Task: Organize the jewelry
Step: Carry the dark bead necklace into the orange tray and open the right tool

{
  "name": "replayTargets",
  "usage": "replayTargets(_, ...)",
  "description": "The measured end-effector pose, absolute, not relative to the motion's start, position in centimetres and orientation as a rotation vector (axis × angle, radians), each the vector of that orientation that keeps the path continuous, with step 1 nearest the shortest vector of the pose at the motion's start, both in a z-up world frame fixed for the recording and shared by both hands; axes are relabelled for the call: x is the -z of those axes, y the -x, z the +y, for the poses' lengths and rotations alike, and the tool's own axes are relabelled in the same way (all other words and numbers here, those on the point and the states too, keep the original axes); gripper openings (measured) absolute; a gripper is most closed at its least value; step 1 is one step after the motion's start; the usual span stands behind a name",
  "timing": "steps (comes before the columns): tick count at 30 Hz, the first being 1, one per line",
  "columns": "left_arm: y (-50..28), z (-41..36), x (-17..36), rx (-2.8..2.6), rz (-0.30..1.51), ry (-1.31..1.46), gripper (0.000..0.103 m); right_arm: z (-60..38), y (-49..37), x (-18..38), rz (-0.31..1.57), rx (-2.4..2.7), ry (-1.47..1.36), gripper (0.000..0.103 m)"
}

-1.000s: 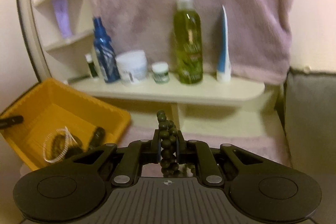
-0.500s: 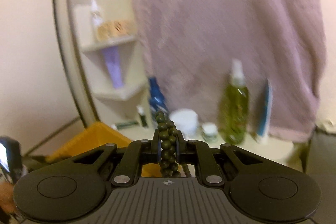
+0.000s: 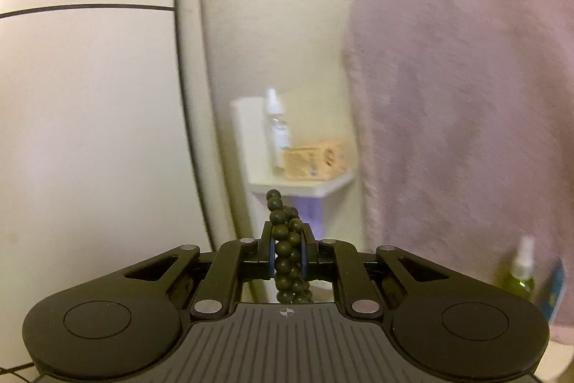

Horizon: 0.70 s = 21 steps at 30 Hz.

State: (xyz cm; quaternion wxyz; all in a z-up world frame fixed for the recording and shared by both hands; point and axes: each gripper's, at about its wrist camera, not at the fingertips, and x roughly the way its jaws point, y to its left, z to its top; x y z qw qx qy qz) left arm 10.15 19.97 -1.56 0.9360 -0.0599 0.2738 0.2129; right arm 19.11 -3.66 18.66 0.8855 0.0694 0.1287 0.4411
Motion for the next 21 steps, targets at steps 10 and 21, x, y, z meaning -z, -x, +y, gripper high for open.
replayTargets(10,-10.2,20.1,1.6,-0.429,0.559,0.13,0.014,0.3,-20.4,-13.4,0.465,-0.962,-0.137,0.013)
replayTargets(21,-10.2,20.1,1.7,-0.431,0.56,0.138,0.014,2.6,-21.8,-4.4,0.728,-0.942,-0.107,0.013)
